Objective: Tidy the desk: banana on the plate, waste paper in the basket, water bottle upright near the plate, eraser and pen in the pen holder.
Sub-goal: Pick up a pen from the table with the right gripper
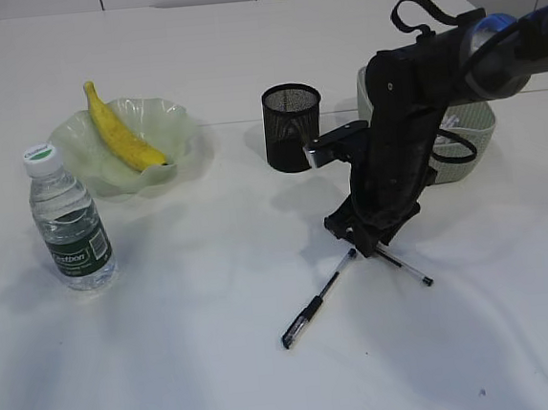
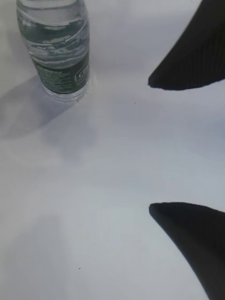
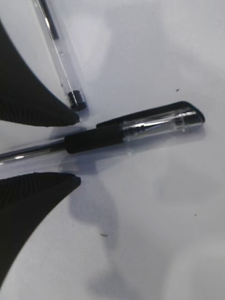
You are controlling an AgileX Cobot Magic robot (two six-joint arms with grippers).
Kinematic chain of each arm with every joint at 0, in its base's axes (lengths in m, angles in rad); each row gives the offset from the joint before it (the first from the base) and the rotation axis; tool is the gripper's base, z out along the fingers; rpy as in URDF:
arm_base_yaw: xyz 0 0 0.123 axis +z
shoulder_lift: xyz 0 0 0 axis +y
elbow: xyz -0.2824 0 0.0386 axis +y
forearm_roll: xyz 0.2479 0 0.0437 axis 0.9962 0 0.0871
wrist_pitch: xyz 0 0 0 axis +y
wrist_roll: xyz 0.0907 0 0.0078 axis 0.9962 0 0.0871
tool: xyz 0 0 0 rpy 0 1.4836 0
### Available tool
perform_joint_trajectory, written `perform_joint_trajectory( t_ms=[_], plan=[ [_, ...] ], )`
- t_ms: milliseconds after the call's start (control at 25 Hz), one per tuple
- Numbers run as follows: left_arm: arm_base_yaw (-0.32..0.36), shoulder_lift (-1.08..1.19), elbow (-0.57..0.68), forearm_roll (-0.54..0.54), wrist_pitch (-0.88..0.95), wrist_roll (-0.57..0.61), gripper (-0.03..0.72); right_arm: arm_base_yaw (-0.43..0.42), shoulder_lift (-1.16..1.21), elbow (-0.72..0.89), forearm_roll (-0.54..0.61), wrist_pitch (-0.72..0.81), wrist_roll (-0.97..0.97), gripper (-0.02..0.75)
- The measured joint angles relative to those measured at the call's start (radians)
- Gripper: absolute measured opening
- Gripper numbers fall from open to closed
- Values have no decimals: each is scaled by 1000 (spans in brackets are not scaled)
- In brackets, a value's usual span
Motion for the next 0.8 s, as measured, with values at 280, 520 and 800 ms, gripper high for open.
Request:
perform_joint_trajectory(
  t_ms=[280,520,800],
  plan=[
    [0,0,0,0,-6,0,528,0,0,0,0,-19,0,252],
    [0,0,0,0,-23,0,528,0,3,0,0,-23,-2,251],
    [0,0,0,0,-27,0,528,0,16,-6,4,-23,-2,251]
  ],
)
